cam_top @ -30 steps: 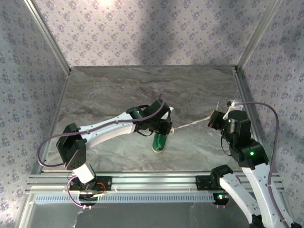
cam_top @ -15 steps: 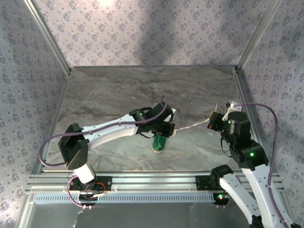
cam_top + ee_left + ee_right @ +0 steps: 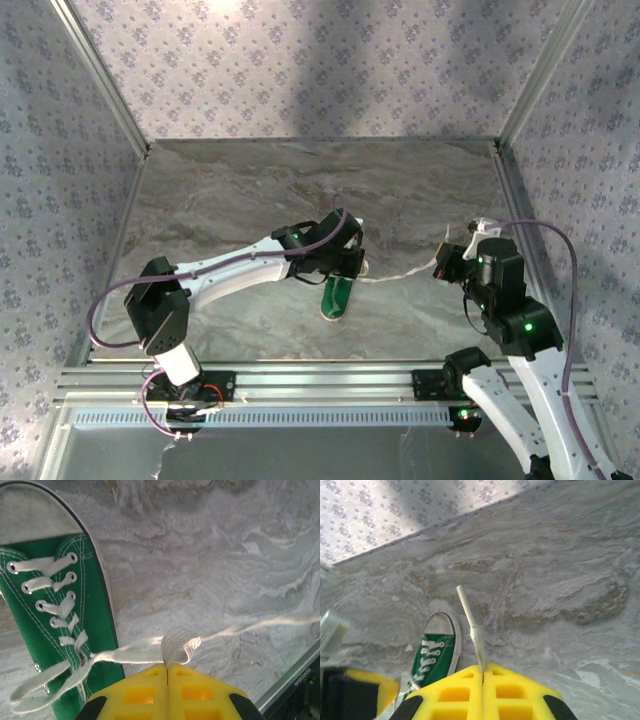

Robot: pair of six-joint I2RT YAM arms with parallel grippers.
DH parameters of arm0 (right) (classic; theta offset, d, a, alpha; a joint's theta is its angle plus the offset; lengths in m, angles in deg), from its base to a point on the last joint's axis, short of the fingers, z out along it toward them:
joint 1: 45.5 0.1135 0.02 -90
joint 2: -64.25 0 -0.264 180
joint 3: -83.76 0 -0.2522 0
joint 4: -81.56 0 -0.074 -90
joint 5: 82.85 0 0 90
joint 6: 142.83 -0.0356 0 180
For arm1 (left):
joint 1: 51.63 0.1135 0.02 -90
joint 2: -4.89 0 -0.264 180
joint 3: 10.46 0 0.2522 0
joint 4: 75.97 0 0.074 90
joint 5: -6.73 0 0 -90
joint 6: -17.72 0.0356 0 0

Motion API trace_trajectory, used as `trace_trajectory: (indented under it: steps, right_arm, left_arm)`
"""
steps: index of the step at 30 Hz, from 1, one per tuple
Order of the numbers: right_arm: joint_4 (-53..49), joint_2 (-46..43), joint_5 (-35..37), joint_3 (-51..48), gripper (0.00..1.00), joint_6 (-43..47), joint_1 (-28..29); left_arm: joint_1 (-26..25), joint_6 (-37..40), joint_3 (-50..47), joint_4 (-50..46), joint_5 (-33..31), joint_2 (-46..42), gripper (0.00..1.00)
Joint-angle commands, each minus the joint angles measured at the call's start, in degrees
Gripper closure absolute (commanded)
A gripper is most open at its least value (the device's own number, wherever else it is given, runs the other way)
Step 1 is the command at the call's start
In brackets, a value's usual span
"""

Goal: Tie the shoes

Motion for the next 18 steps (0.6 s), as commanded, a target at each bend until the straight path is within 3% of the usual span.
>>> trace_trajectory:
  steps: [1, 7, 12, 18]
  right_arm:
    - [1.36, -2.38, -6.29, -2.27, 1.00, 2.47, 0.69]
    - [5.57, -6.03, -13.75, -6.50, 1.00, 2.74, 1.04]
    - [7.88, -7.14, -15.80, -7.43, 1.00, 3.29, 1.43]
    - [7.62, -7.68, -14.90, -7.36, 1.00, 3.56, 1.53]
  left_arm:
    - [0.16, -3.50, 2.22, 2.45, -1.43, 0.79, 1.00]
    - [0.12, -6.48, 4.48, 4.68, 1.15, 5.07, 0.98]
    - [-0.75, -6.25, 6.95, 4.93, 4.23, 8.56, 0.90]
    - [-1.77, -6.03, 6.64, 4.91, 5.30, 9.86, 0.59]
